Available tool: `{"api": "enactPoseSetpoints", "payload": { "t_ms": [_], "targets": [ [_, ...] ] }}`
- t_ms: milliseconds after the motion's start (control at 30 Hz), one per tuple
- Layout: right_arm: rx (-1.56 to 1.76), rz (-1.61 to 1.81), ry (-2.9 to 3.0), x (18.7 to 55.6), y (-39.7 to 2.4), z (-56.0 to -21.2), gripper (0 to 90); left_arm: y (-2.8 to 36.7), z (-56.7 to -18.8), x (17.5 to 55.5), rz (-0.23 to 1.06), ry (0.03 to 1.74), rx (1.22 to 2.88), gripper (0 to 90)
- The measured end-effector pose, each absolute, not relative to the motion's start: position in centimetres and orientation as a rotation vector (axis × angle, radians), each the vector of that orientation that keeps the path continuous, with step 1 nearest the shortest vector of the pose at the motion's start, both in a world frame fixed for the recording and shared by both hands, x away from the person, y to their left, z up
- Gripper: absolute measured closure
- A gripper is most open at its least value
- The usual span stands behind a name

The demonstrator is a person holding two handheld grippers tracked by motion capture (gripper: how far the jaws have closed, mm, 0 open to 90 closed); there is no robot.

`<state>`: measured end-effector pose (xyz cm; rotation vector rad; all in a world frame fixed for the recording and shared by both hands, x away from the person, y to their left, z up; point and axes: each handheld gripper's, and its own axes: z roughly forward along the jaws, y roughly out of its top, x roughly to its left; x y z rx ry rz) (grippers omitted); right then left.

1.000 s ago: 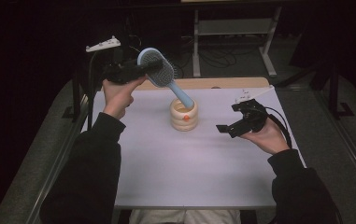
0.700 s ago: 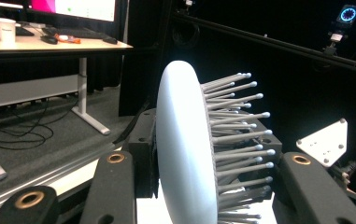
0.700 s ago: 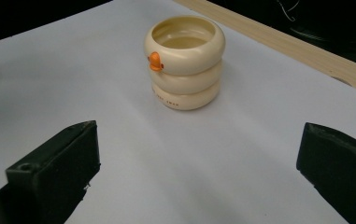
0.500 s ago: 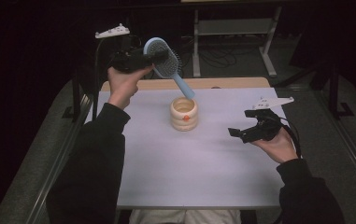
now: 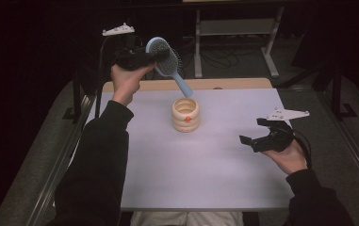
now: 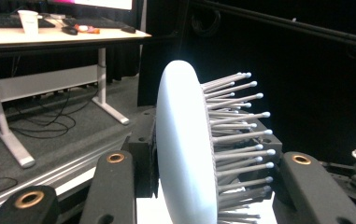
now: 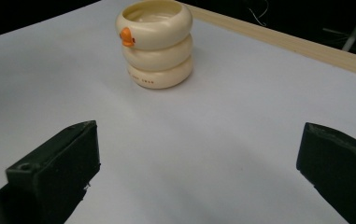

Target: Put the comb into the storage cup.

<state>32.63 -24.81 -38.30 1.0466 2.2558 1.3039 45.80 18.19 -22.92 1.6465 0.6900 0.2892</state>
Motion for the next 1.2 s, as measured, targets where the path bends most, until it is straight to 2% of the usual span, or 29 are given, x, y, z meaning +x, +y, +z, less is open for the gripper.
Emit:
{"api": "enactPoseSetpoints", "payload": {
  "t_ms": [800,1200],
  "targets": [
    [1.116,1.312,2.203,30.5,-27.8,-40.3,0.0,15.6,-25.6,47.2,0.292,0.704,1.767,55.0],
    [1.123,1.314,2.199,30.3,-28.1,-40.6,0.0,15.2,-27.0,47.7,0.311,0.728,1.826,55.0]
  ]
}}
